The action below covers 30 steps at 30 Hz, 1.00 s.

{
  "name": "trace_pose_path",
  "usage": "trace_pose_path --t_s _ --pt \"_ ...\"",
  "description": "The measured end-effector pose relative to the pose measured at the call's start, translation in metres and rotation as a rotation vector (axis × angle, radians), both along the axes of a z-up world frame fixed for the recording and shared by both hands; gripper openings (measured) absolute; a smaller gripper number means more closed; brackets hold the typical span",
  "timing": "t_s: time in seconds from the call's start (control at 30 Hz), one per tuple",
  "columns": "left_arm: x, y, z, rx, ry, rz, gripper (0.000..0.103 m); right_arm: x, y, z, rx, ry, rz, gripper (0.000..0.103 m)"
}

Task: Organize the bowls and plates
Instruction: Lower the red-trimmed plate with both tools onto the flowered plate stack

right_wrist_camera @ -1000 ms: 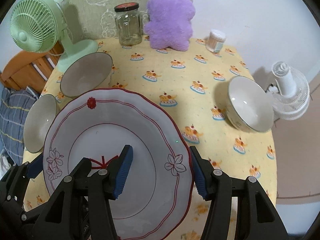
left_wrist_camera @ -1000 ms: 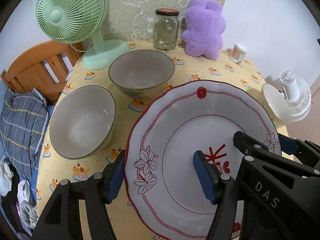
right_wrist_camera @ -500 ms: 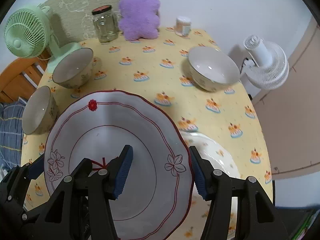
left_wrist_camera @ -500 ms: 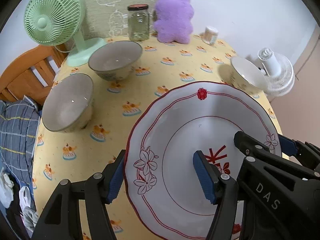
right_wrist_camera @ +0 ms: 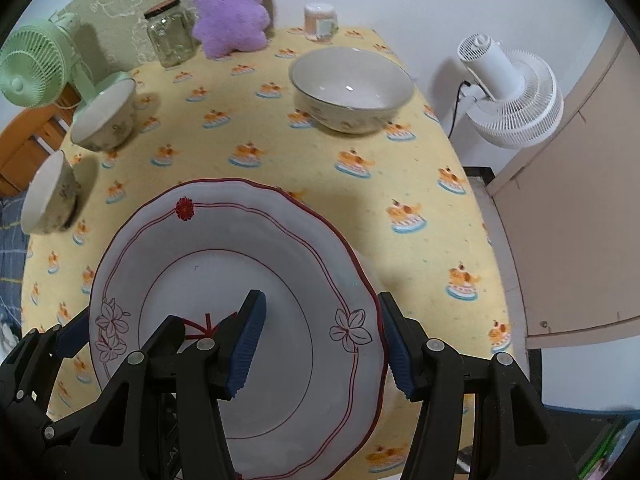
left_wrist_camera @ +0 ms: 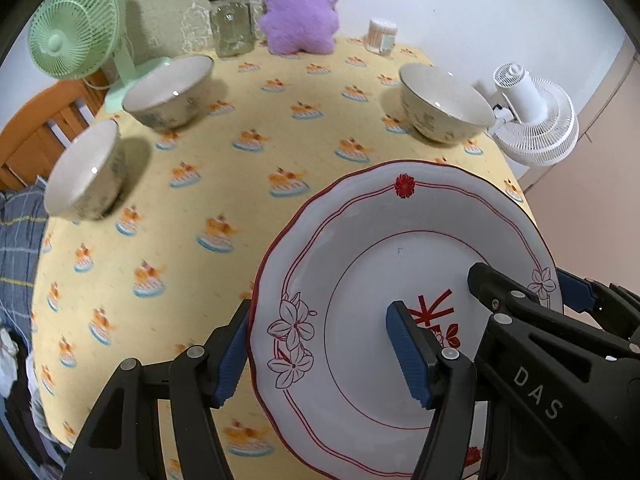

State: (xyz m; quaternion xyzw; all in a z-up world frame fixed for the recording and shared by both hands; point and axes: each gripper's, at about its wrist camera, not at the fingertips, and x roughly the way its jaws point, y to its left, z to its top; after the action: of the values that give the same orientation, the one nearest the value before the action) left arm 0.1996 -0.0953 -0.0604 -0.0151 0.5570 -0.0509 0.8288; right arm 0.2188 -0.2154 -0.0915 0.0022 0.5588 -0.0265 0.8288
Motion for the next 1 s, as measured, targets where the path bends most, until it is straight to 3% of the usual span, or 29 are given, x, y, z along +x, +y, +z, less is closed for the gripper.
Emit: trace_pose_path --t_s 0.43,0.8,1.0 --pt "-0.011 -0.032 -0.026 0.003 0.055 0.085 0.066 -0.001 -0.035 -0.029 0.009 0.064 0.070 0.061" --pt "-0.010 -0.031 -0.030 0.031 0.046 0.139 0.067 0.007 -0.029 -0.033 0.011 0.052 0.138 0.061" --pt "-0.010 -0.032 -0.029 0.034 0.051 0.139 0.067 0.004 -0.037 -0.030 0.058 0.058 0.148 0.061"
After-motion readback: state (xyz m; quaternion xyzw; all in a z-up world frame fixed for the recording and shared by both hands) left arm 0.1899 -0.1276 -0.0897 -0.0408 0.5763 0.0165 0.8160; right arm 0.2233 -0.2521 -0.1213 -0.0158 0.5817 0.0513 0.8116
